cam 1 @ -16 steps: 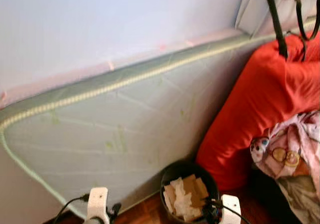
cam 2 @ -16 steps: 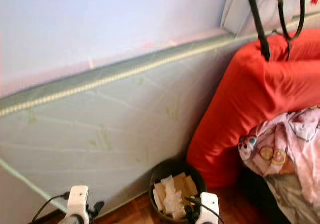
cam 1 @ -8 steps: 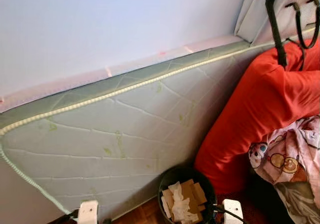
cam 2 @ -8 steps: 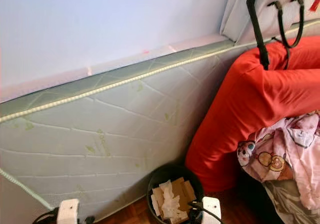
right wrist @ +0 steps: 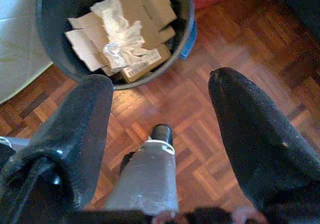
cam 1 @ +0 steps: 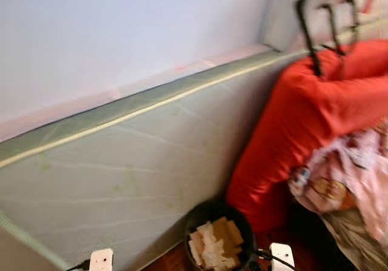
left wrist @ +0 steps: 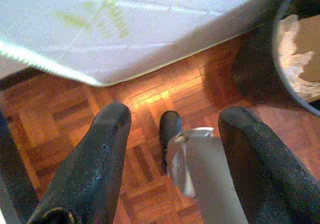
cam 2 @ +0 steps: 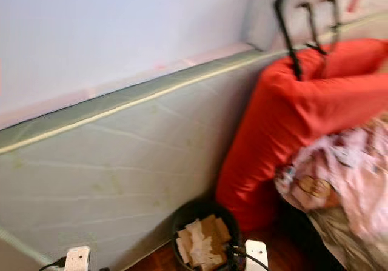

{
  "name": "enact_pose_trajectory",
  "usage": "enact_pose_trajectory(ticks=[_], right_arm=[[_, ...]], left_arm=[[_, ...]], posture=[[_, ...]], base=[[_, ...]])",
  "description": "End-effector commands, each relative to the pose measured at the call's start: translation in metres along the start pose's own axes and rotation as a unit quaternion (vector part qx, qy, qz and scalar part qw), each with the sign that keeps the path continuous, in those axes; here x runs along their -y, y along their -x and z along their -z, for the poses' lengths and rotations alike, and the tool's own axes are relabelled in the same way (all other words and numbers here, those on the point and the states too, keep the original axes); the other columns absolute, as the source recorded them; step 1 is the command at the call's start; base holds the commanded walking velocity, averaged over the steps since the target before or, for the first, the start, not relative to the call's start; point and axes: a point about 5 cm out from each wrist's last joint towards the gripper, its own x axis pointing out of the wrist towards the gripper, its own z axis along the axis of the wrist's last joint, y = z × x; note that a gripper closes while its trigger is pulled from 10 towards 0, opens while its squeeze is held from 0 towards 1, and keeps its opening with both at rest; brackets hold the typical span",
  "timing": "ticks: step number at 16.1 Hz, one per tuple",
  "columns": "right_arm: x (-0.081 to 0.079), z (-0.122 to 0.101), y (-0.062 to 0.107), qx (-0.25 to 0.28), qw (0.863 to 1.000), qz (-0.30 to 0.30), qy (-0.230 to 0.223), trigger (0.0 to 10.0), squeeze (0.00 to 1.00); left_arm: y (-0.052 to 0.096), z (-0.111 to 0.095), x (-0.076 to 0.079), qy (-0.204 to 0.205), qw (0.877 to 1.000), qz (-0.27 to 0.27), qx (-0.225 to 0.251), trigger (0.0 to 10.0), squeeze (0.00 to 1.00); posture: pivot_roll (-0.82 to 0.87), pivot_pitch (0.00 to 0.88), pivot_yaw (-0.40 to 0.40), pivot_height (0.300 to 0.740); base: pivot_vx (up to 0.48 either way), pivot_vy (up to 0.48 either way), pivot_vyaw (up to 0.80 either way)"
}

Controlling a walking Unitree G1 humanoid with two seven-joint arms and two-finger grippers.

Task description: Clean up the room

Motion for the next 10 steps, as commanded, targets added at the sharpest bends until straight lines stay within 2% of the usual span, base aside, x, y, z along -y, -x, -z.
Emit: enact_pose_trajectory(ticks=[1, 7, 8, 10], right_arm=[[0.0012, 0.0013, 0.0002, -0.006, 1.0, 0.003, 0.003, 10.0, 0.0], [0.0019, 0.0021, 0.0004, -0.01, 1.0, 0.002, 0.008, 10.0, 0.0], [0.0018, 0.0021, 0.0003, -0.01, 1.0, 0.001, 0.009, 10.0, 0.0], [0.0017, 0.0019, 0.0003, -0.01, 1.0, 0.001, 0.009, 10.0, 0.0]], left_arm=[[0.0003, 0.0028, 0.0013, 0.002, 1.0, 0.0, -0.007, 10.0, 0.0], [0.0005, 0.0033, 0.0016, -0.014, 1.0, 0.001, -0.007, 10.0, 0.0], [0.0004, 0.0027, 0.0017, -0.015, 1.0, 0.001, -0.005, 10.0, 0.0], [-0.0001, 0.0006, 0.0027, -0.006, 1.0, 0.001, 0.001, 10.0, 0.0]], posture=[[0.04, 0.0, -0.042, 0.74], [0.04, 0.0, -0.046, 0.74], [0.04, 0.0, -0.046, 0.74], [0.04, 0.0, -0.045, 0.74]], base=[[0.0, 0.0, -0.71], [0.0, 0.0, -0.7], [0.0, -0.289, -0.71], [0.0, 0.0, -0.7]])
